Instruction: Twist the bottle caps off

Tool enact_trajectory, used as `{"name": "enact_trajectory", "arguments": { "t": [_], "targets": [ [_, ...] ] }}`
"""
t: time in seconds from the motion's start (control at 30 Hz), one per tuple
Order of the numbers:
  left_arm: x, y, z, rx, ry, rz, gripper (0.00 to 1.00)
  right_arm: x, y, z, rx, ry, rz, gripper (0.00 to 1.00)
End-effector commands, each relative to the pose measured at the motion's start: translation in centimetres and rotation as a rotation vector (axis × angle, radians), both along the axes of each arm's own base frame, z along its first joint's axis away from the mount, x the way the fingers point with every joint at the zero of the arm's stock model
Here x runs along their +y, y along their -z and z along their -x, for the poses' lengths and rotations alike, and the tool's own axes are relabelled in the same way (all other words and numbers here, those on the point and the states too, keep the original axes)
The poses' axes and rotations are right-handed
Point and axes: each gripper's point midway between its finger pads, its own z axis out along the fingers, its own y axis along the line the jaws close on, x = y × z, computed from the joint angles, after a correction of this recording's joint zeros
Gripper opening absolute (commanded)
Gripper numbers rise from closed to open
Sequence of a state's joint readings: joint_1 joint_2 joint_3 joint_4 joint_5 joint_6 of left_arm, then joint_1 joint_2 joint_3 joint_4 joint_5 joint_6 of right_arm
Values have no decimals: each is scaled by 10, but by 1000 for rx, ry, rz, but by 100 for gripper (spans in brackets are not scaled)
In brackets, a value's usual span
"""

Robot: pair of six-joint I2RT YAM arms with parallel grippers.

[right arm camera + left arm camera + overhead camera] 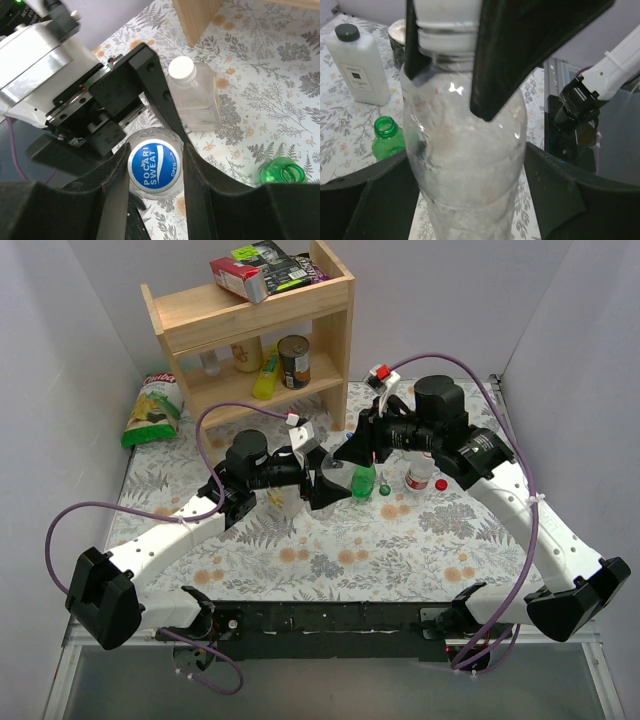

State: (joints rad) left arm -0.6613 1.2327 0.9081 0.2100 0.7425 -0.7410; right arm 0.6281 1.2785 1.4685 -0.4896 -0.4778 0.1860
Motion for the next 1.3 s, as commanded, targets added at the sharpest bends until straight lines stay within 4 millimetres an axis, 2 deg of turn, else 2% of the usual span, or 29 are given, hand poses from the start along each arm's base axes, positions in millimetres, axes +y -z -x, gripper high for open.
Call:
{"name": "enact_trajectory", "arguments": {
  "t": [0.0,0.07,0.1,0.13,0.23,0.33,0.37,0.4,0.47,0.67,0.8,0.93,1.27],
  "targets": [
    [-4,4,-5,30,-34,3,62,6,-14,2,-38,-32,-73,1],
    [-6,7,-6,49,-37,5,56,4,-19,3,-67,-24,-94,1],
    [-6,9,-7,56,-41,5,53,3,-11,2,-55,-11,-92,1],
    [-7,8,-7,66,-44,11,49,2,-20,3,-88,-7,-118,1],
    [-10,13,-5,91,-34,16,43,-2,-26,0,-108,28,-134,1],
    [-10,14,-7,102,-52,24,41,-6,-29,-4,-106,79,-142,23],
    [-10,15,-11,110,-75,24,39,-8,-31,-6,-111,97,-150,37],
    [-9,16,-12,114,-84,22,38,-11,-32,-9,-114,129,-157,41],
    [-9,18,-16,124,-113,20,37,-15,-31,-9,-110,159,-173,66],
    [-11,26,-19,161,-118,13,35,-13,-31,-14,-92,192,-213,75],
    [-10,24,-19,158,-127,16,34,-19,-29,-23,-88,259,-206,75],
    [-9,22,-19,152,-131,14,34,-18,-19,-27,-56,277,-185,72],
    [-8,17,-18,137,-135,21,34,-3,-10,-26,-10,210,-199,56]
  ]
}}
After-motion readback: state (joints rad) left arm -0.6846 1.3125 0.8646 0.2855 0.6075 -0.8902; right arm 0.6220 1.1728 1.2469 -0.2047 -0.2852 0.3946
